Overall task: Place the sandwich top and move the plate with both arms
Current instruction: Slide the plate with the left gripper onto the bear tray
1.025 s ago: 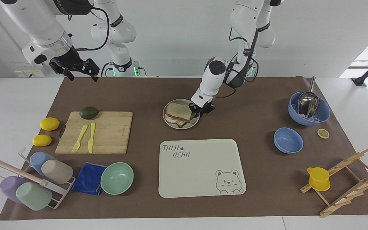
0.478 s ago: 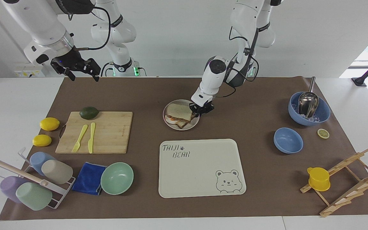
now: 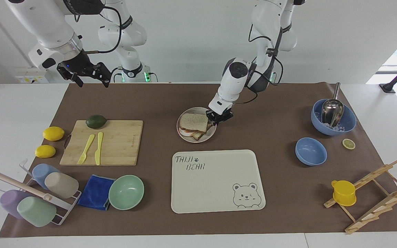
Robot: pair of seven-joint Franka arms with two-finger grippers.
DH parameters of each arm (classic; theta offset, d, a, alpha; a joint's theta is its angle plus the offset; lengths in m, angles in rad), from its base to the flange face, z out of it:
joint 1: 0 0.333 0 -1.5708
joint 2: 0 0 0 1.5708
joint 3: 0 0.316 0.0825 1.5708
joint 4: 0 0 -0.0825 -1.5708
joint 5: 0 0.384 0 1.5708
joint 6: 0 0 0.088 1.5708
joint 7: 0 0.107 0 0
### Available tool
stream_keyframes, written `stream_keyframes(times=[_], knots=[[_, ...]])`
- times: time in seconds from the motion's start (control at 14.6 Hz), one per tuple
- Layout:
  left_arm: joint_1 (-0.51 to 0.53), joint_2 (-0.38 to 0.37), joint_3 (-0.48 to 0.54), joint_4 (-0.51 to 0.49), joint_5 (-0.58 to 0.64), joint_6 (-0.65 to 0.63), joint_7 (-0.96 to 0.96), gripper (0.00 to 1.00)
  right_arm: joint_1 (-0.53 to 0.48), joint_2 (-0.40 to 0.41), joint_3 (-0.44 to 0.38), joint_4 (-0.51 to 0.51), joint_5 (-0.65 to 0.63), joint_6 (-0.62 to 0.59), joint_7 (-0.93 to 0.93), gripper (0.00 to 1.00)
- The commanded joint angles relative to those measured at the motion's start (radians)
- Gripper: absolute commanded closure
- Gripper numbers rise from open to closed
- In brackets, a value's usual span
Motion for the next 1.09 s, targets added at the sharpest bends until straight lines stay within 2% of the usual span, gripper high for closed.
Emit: stream_keyframes(times=[0.0,0.48,0.75,1.03], knots=[[0.049,0.001,0.004,0.072,-0.044,-0.103,0.052,1.0,-0.013,-0.005,-0.003,0.001,-0.009,-0.006,-0.047,0.0],[0.129,0.008,0.004,0.185,-0.116,-0.195,0.121,1.0,-0.015,-0.005,-0.004,-0.002,-0.01,-0.003,-0.056,0.0],[0.183,0.028,0.007,0.23,-0.234,-0.178,0.189,1.0,-0.013,-0.007,-0.007,-0.005,-0.01,-0.003,-0.062,0.0],[0.213,0.051,0.007,0.234,-0.321,-0.091,0.212,1.0,-0.001,-0.01,-0.02,-0.005,-0.013,-0.003,-0.076,0.0]])
